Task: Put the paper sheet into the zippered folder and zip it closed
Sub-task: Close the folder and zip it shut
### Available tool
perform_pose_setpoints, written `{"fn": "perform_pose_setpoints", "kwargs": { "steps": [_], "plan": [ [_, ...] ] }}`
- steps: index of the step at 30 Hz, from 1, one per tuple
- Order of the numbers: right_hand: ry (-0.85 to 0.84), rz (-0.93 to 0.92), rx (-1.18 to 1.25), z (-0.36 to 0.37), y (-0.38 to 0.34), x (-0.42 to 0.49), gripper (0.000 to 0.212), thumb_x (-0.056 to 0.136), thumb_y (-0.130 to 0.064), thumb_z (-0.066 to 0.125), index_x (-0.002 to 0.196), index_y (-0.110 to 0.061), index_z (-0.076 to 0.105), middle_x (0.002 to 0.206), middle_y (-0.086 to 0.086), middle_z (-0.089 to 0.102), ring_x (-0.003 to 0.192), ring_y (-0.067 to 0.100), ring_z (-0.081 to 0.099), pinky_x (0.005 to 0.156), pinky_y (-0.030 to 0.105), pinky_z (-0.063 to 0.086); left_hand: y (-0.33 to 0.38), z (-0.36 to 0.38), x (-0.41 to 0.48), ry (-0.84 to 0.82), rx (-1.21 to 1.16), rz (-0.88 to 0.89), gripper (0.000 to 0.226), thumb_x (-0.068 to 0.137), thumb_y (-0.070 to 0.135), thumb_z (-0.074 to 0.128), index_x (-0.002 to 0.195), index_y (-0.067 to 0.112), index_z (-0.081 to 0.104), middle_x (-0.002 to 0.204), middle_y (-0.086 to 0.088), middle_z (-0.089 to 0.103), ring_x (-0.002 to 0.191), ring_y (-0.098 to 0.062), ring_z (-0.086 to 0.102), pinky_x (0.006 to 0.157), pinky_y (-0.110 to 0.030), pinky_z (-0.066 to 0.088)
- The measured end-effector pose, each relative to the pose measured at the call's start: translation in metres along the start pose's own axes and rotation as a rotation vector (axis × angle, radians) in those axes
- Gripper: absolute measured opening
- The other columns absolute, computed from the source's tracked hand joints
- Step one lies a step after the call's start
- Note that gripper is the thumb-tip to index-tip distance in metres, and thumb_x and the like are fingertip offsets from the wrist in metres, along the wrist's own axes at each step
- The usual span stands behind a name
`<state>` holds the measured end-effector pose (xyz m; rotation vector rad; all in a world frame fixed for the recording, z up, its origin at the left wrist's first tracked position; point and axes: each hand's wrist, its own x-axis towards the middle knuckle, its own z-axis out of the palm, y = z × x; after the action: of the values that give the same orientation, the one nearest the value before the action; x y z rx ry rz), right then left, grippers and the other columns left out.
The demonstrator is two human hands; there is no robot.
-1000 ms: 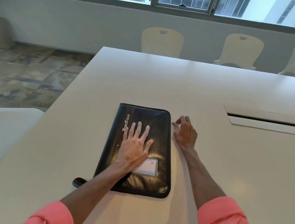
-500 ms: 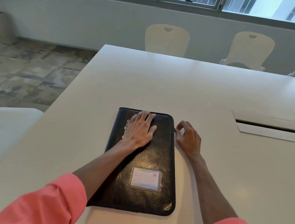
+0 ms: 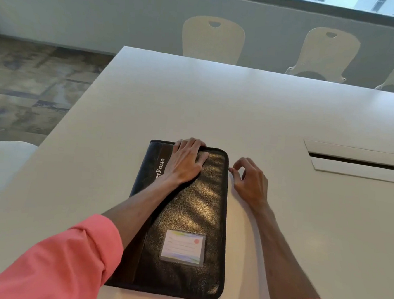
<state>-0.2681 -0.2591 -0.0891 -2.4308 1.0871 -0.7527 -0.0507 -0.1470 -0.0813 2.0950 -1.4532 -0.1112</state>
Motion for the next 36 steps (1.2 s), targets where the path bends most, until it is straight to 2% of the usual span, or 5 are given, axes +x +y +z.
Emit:
{"fn": "perform_pose_setpoints", "kwargs": {
  "steps": [8,20,25,31,36],
  "plan": [
    [-0.135,-0.106,0.035,-0.009,0.004,-0.013,0.019,0.098,-0.023,0.078,0.091,-0.027,0.061,0.096,-0.017,0.069,0.066,0.008,0.064,0.075,0.042,0.063,-0.004,0.001,0.001,-0.009,0.068,-0.061,0.041,0.111,0.052,0.047,0.135,0.02,0.059,0.139,-0.003,0.062,0.135,-0.024,0.054,0.126,-0.047,0.031],
    [0.013,0.039,0.073,-0.004,-0.012,0.009,0.013,0.104,-0.029,0.074,0.099,-0.023,0.063,0.105,-0.014,0.069,0.064,0.013,0.064,0.071,0.036,0.055,0.003,0.001,-0.016,-0.041,0.019,0.089,0.041,0.113,0.048,0.045,0.141,0.021,0.057,0.139,-0.001,0.065,0.135,-0.022,0.057,0.129,-0.046,0.026],
    [-0.144,-0.022,0.108,-0.011,-0.005,0.03,0.009,0.103,-0.024,0.075,0.103,-0.018,0.068,0.106,-0.01,0.075,0.061,0.011,0.058,0.074,0.039,0.056,-0.001,-0.004,-0.025,-0.086,0.185,0.151,0.062,0.112,0.058,0.038,0.163,0.021,0.042,0.164,-0.002,0.048,0.158,-0.023,0.037,0.137,-0.052,0.01],
    [-0.302,-0.157,0.037,-0.017,-0.002,0.058,0.006,0.104,-0.023,0.074,0.104,-0.021,0.068,0.107,-0.011,0.073,0.073,0.013,0.062,0.082,0.043,0.06,-0.04,-0.022,-0.058,-0.031,0.325,-0.488,0.112,0.102,0.083,0.019,0.17,0.0,-0.012,0.18,-0.024,-0.006,0.169,-0.035,-0.005,0.135,-0.05,-0.01],
    [-0.301,-0.289,-0.081,-0.01,-0.01,0.07,0.02,0.11,-0.035,0.063,0.116,-0.016,0.064,0.11,-0.003,0.071,0.08,0.021,0.067,0.075,0.044,0.063,-0.048,-0.025,-0.071,-0.07,0.263,-0.469,0.114,0.101,0.084,0.021,0.171,-0.003,-0.003,0.18,-0.025,0.006,0.169,-0.034,0.006,0.139,-0.047,0.006]
  ]
}}
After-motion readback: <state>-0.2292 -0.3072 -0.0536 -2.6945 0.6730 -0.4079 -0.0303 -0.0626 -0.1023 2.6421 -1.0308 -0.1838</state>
